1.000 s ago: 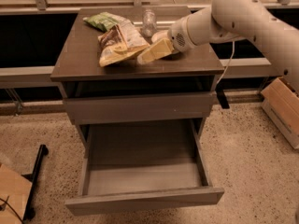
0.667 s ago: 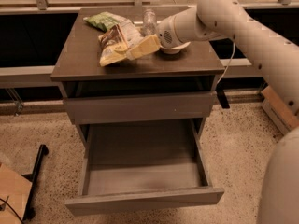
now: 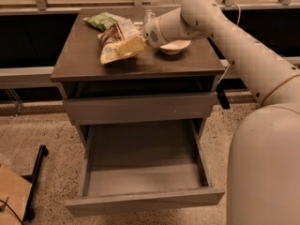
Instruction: Place brown chip bag into middle drawer
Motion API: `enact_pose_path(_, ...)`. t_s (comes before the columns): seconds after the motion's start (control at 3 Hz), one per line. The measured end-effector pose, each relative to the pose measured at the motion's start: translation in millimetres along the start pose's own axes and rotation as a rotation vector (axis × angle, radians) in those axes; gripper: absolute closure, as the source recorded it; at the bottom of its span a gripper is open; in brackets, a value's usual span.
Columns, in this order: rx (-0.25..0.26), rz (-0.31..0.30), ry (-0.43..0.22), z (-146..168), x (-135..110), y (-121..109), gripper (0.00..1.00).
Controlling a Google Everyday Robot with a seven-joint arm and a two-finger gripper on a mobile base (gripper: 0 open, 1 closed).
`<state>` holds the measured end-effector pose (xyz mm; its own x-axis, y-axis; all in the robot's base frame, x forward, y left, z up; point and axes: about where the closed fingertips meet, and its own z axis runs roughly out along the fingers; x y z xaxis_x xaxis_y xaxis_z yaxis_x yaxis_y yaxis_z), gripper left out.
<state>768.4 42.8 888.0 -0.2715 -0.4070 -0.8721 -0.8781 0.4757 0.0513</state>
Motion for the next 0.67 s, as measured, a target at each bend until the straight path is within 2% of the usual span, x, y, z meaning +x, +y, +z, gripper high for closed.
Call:
enact_pose_path(0.33,-0.003,0.013,0.015,1,5,5,0.62)
enact_pose_path(0.67,0.035,0.020,0.024,-23,8,12,0.85)
